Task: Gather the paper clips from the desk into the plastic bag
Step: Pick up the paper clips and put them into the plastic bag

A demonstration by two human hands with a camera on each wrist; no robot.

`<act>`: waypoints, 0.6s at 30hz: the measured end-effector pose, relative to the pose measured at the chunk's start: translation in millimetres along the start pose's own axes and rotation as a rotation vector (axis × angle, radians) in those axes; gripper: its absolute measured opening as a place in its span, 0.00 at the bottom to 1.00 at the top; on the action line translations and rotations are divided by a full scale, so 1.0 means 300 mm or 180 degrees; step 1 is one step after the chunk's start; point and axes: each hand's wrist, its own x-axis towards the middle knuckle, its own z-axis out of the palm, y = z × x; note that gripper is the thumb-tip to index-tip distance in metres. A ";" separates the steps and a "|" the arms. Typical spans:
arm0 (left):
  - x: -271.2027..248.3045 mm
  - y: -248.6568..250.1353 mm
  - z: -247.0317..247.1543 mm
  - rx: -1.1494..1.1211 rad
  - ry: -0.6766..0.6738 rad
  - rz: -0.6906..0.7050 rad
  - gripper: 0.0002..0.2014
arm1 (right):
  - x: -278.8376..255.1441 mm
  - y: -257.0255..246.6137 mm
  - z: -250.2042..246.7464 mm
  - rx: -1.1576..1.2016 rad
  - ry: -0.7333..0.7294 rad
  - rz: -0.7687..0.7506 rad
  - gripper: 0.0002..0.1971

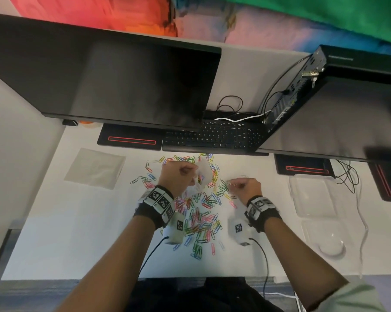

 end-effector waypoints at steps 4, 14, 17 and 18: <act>0.007 0.008 0.011 0.0032 -0.0066 0.0029 0.07 | -0.057 -0.129 -0.074 0.1659 -0.0525 0.0174 0.14; 0.013 0.047 0.059 0.0256 -0.0174 0.0171 0.07 | -0.086 -0.266 0.030 0.0708 -0.0429 -0.0501 0.10; 0.011 0.058 0.056 0.0256 -0.0153 0.0261 0.06 | -0.083 -0.283 0.042 0.0368 -0.0168 -0.0583 0.08; 0.011 0.063 0.055 0.0252 -0.0164 0.0290 0.06 | -0.081 -0.289 0.046 0.0257 -0.0113 -0.0615 0.08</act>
